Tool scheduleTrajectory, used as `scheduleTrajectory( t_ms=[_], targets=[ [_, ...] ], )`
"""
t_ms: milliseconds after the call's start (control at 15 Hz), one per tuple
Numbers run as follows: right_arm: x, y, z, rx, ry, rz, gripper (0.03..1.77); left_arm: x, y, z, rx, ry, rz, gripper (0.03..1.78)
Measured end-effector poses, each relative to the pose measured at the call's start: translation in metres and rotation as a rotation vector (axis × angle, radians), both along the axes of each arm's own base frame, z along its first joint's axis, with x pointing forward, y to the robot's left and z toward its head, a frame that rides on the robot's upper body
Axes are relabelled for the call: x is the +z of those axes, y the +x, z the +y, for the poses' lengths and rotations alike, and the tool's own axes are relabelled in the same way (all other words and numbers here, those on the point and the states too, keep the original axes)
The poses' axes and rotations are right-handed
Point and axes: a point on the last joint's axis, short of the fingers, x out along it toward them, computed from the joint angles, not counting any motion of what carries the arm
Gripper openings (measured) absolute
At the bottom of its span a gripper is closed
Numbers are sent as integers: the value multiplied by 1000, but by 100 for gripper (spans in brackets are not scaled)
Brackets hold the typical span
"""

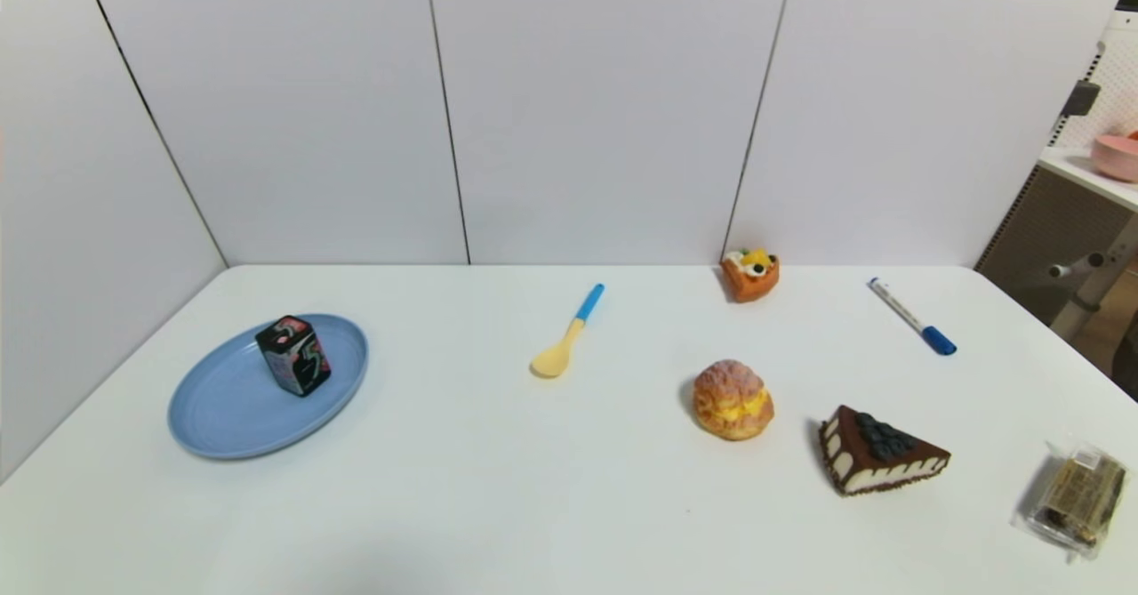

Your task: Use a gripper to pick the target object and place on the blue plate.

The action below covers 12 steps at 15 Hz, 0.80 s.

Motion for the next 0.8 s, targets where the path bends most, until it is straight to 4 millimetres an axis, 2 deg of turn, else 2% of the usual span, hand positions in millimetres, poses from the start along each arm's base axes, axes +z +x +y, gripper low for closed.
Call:
scheduleTrajectory(
  t_ms=[800],
  targets=[
    [0,0,0,-5,5,1,170,0,0,0,0,0,0,169]
  ],
)
